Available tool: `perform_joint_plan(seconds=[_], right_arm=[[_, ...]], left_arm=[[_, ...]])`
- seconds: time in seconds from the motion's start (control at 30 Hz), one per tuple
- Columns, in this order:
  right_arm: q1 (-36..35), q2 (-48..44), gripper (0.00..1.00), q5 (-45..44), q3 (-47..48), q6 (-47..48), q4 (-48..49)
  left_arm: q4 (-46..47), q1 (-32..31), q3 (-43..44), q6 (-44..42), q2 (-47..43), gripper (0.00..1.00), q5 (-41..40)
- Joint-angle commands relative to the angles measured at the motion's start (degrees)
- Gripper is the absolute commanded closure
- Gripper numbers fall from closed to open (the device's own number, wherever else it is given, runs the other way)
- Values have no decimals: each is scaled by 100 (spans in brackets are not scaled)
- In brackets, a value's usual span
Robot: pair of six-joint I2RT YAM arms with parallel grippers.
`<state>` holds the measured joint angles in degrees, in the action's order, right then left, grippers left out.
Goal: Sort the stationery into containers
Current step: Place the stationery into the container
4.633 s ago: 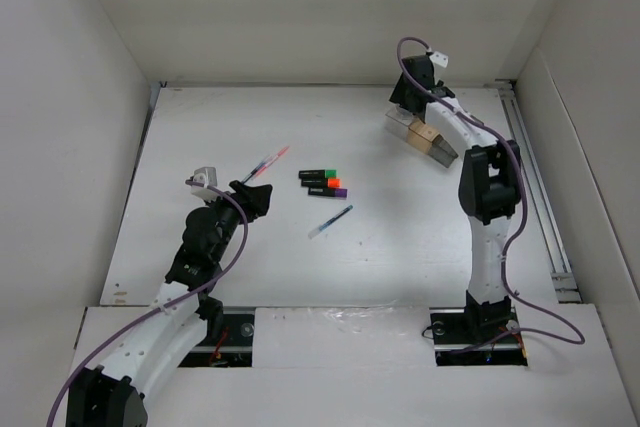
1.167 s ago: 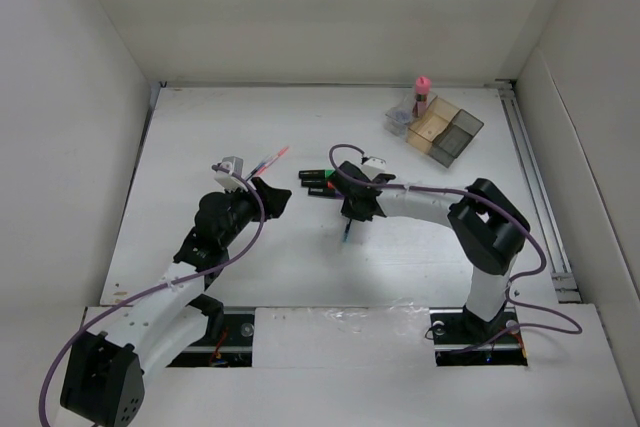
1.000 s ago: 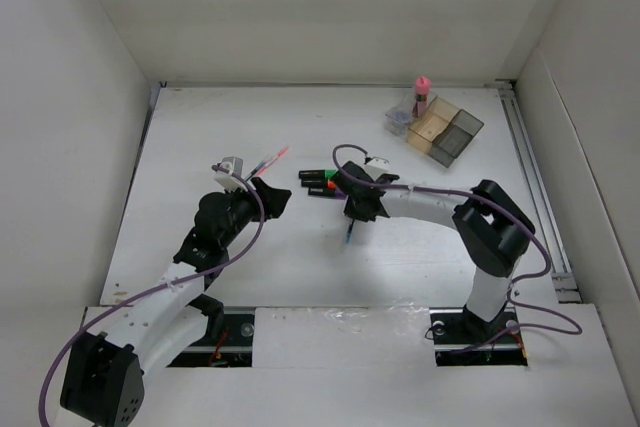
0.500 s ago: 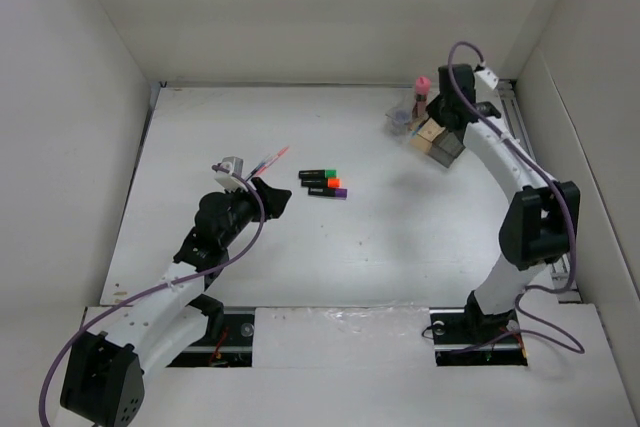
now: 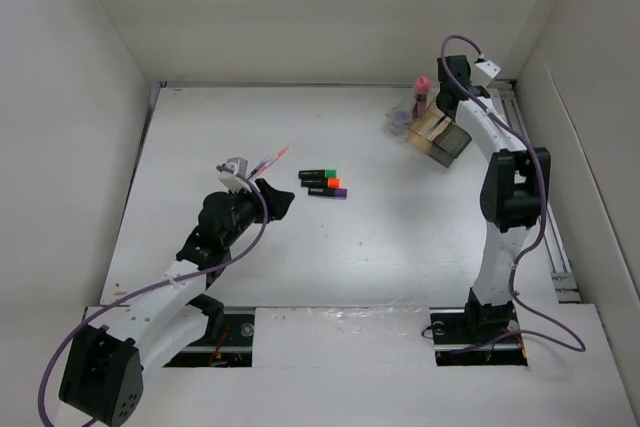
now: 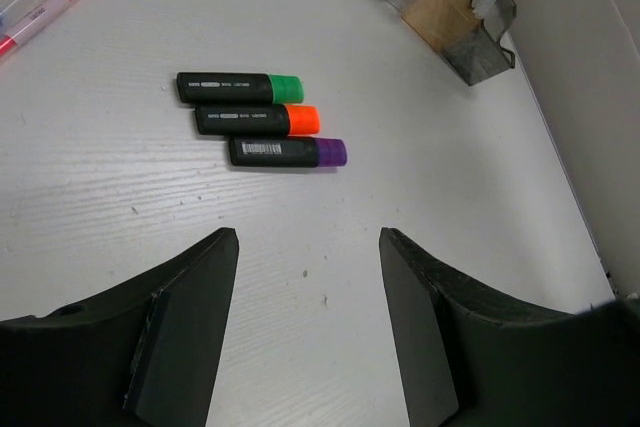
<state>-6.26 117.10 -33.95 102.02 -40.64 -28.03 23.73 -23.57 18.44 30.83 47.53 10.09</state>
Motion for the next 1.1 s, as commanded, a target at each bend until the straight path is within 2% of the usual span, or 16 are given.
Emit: perform_joint_plan(seconds=[0.0, 0.43, 0.5, 0.53, 0.57, 0.7, 0.83, 0.9, 0.97, 1.0, 1.03, 1.07], right_arm=[[81, 32, 94, -339, 511, 232, 17], [81, 639, 92, -297, 802, 338, 202], [81, 691, 89, -209, 802, 338, 254], [81, 692, 87, -130, 802, 338, 254], [81, 692, 76, -129, 802, 338, 254], [81, 622, 51, -15, 749, 285, 254], [81, 262, 43, 117, 539, 232, 316], [29, -97, 43, 266, 294, 119, 316], [-24, -467, 47, 528, -13, -84, 447], [-181, -677, 51, 626, -529, -154, 691], [-269, -1167, 56, 731, -847, -294, 859], [-366, -1424, 70, 854, -1181, -295, 1061]], left_arm=[[282, -25, 239, 2, 2, 44, 20], [282, -25, 292, 2, 187, 44, -33], [282, -25, 292, -51, 187, 44, -85], [282, -25, 292, -51, 187, 44, -86], [282, -25, 292, -51, 187, 44, -86], [282, -25, 292, -51, 248, 44, -147], [282, -25, 292, -51, 248, 44, -234], [282, -25, 292, -51, 248, 44, -384], [142, -25, 292, -51, 248, 44, -699], [141, -25, 353, -51, 248, 44, -840], [71, -25, 354, -51, 248, 44, -1007], [-16, -25, 354, -51, 309, 44, -1418]])
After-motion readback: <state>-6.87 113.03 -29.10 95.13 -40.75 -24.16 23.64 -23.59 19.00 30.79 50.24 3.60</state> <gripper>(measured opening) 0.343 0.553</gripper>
